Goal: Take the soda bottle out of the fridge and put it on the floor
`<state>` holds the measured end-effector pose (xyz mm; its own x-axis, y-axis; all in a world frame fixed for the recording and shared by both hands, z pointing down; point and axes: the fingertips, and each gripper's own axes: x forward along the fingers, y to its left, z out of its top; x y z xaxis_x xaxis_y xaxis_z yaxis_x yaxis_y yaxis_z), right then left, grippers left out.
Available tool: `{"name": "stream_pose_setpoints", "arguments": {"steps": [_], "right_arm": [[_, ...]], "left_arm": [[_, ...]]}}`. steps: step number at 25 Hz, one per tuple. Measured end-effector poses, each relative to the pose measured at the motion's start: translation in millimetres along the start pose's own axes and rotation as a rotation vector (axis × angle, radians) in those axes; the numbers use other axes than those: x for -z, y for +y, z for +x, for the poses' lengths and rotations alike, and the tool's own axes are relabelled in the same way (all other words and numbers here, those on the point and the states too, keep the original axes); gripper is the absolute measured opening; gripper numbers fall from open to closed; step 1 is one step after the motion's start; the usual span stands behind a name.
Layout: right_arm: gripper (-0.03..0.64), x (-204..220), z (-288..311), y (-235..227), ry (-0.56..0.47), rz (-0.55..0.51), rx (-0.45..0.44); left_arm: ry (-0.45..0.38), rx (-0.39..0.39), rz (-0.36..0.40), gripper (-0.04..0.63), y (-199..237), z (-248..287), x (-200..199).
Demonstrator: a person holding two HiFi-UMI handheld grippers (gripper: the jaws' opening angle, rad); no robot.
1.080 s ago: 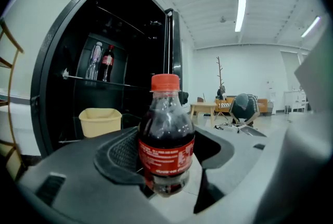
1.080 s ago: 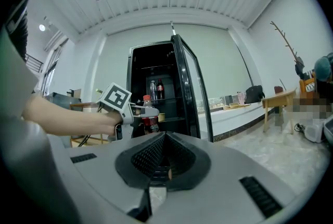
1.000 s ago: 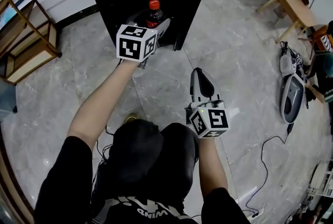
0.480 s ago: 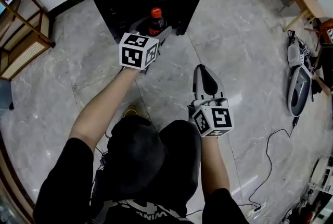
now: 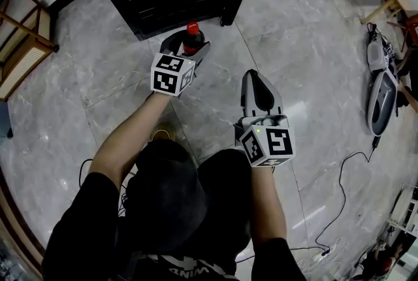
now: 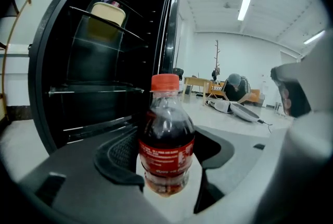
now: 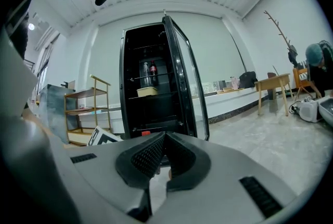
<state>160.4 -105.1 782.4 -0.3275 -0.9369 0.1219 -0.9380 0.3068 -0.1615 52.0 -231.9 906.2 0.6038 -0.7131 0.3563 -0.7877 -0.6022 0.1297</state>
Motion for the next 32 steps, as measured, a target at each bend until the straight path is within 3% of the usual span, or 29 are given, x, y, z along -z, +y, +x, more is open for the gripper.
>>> {"name": "stream_pose_setpoints", "arguments": {"steps": [6, 13, 32], "right_arm": [[0.020, 17, 4, -3, 0.022, 0.025, -0.003], [0.020, 30, 2, -6, 0.054, 0.047, -0.016], [0.020, 41, 5, 0, 0.079, 0.062, -0.020]], "left_arm": [[0.022, -0.004, -0.009, 0.302, 1, 12, 55], [0.034, -0.011, 0.040, 0.302, 0, 22, 98], [0.032, -0.051, 0.030, 0.302, 4, 35, 161]]}}
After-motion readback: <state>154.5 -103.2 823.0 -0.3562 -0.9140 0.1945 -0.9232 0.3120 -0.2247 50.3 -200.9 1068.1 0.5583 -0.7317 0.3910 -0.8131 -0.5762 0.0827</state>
